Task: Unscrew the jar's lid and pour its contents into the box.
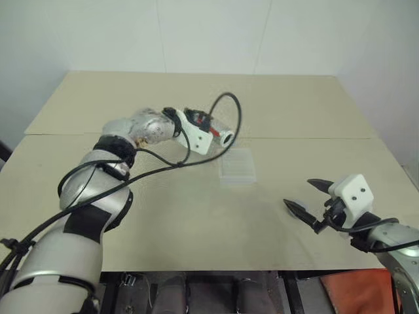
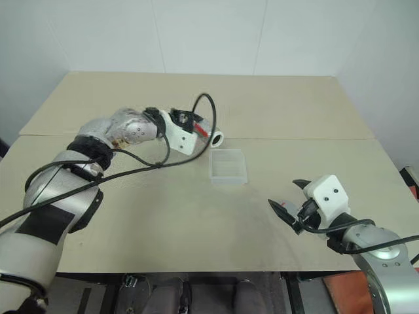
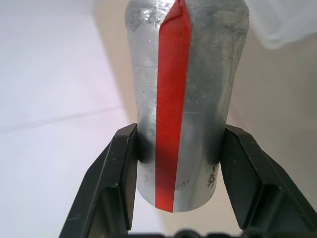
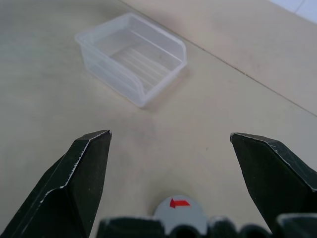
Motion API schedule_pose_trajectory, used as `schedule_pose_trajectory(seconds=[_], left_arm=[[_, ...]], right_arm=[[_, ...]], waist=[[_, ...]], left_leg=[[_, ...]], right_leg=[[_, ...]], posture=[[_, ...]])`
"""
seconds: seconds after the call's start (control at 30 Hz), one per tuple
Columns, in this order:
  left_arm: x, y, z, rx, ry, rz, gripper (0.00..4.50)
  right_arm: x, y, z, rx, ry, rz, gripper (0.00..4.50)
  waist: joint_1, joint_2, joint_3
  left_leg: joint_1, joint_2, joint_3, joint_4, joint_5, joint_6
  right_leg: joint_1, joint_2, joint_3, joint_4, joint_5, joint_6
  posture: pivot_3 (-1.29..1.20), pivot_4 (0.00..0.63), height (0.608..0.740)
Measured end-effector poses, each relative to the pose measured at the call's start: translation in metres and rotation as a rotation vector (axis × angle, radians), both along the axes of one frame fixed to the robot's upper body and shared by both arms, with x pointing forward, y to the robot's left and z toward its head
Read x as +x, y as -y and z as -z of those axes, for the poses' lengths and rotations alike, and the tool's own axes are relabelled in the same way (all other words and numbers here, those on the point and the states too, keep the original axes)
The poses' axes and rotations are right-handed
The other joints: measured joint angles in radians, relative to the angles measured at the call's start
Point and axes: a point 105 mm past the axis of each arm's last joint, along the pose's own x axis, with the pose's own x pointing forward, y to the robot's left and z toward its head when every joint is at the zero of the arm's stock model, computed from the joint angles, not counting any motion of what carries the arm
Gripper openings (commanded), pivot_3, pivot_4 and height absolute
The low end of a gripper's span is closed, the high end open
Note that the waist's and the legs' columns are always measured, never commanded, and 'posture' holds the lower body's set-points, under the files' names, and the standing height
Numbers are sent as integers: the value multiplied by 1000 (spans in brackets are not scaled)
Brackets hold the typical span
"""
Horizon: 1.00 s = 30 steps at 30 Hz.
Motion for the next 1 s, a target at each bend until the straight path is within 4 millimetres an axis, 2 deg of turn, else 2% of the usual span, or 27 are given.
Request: schedule_pose_trajectory(seconds=[0.3,0.43,0.6,0.8,0.93,1.0], left_arm=[[-4,25,4,221,420,243,2114],[-10,34,1,208,532,342,2114],[-17,37,9,265,591,449,2114],[-17,30,15,376,630,515,2114],[-13,29,7,335,620,455,2114],[-10,29,-1,250,576,373,2114]], right_arm=[[-3,2,1,-3,-2,12,4474],[-3,2,1,-7,-2,15,4474],[-3,2,1,-6,-2,15,4474],[-1,2,0,-8,5,16,4474],[1,2,-4,-13,17,9,4474],[1,3,-2,-13,11,9,4474]], waist=[[3,-4,2],[5,-4,3],[9,-5,3],[14,-5,3],[16,-5,3],[16,-5,3]], left_leg=[[-1,-1,0,0,0,0],[-2,-1,0,0,0,0],[-2,-1,1,0,0,0],[-3,-1,1,1,0,0],[-6,-1,2,2,0,-1],[-8,-1,2,3,1,-1]], right_leg=[[-1,-1,0,0,0,1],[-3,-1,0,1,0,1],[-4,-1,1,2,0,1],[-4,-1,1,2,0,1],[-7,-1,0,2,0,1],[-10,-2,1,3,0,1]], posture=[[0,150,740],[0,150,740],[0,150,740],[0,150,740],[0,150,740],[0,150,740]])
